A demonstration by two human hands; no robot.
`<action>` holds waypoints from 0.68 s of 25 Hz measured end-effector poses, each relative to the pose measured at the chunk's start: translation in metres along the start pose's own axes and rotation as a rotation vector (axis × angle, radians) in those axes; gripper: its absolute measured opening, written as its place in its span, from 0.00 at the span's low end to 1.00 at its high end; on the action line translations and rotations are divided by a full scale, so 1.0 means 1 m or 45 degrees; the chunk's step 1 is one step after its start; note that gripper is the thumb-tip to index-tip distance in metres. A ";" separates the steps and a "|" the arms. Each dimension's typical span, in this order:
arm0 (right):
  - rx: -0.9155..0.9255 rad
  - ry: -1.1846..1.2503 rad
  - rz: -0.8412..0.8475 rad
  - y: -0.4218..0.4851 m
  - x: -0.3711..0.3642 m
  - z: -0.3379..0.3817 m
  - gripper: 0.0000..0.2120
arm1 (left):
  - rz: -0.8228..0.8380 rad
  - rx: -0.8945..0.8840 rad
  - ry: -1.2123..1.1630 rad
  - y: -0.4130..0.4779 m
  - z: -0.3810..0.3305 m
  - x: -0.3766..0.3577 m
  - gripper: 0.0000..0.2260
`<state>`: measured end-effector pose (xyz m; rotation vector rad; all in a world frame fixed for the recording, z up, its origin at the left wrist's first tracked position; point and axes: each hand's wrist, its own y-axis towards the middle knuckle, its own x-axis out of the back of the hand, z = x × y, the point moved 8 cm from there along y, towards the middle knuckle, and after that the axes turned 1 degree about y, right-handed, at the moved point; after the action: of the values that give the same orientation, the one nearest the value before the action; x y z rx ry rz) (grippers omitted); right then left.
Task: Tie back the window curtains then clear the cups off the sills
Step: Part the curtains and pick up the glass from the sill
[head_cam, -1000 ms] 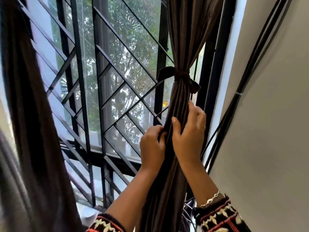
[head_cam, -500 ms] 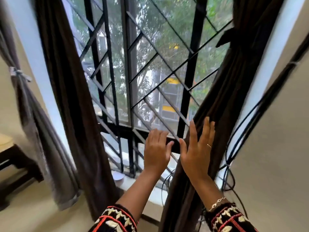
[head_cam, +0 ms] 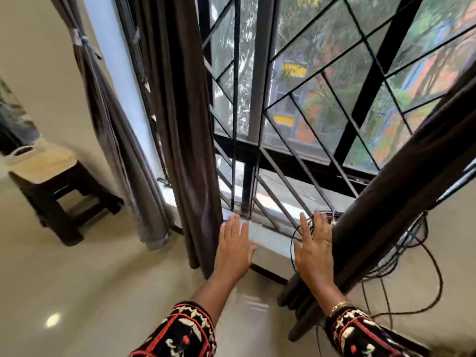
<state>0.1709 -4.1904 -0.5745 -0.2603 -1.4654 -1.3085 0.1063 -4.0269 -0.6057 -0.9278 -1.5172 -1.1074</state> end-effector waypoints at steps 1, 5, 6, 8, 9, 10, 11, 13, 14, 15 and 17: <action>-0.018 -0.024 0.059 -0.004 -0.008 0.003 0.35 | 0.019 0.004 0.026 -0.007 0.012 -0.005 0.33; -0.038 -0.094 0.257 -0.020 -0.036 0.021 0.39 | 0.021 0.046 0.074 -0.020 0.057 -0.010 0.33; -0.016 -0.108 0.286 -0.022 -0.041 0.025 0.39 | 0.011 0.064 0.085 -0.022 0.064 -0.009 0.32; 0.031 -0.149 0.328 -0.023 -0.052 0.035 0.39 | 0.014 0.087 0.111 -0.022 0.074 -0.013 0.32; 0.046 -0.166 0.357 -0.022 -0.057 0.038 0.40 | 0.045 0.081 0.097 -0.020 0.076 -0.019 0.32; 0.050 -0.179 0.391 -0.020 -0.063 0.041 0.40 | 0.063 0.062 0.090 -0.017 0.077 -0.023 0.32; 0.049 -0.190 0.423 -0.017 -0.070 0.043 0.40 | 0.080 0.030 0.108 -0.012 0.077 -0.029 0.32; 0.050 -0.216 0.475 -0.009 -0.088 0.041 0.40 | 0.123 -0.008 0.119 0.001 0.079 -0.042 0.33; 0.056 -0.217 0.495 -0.004 -0.097 0.040 0.41 | 0.134 -0.013 0.116 0.010 0.082 -0.046 0.32; 0.057 -0.213 0.509 0.002 -0.107 0.037 0.41 | 0.125 -0.037 0.122 0.021 0.082 -0.048 0.32; 0.040 -0.204 0.546 0.017 -0.127 0.026 0.41 | 0.131 -0.074 0.130 0.048 0.084 -0.057 0.32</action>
<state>0.2167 -4.1033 -0.6613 -0.6343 -1.4607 -0.9329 0.1404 -3.9341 -0.6594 -0.9637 -1.3459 -1.1126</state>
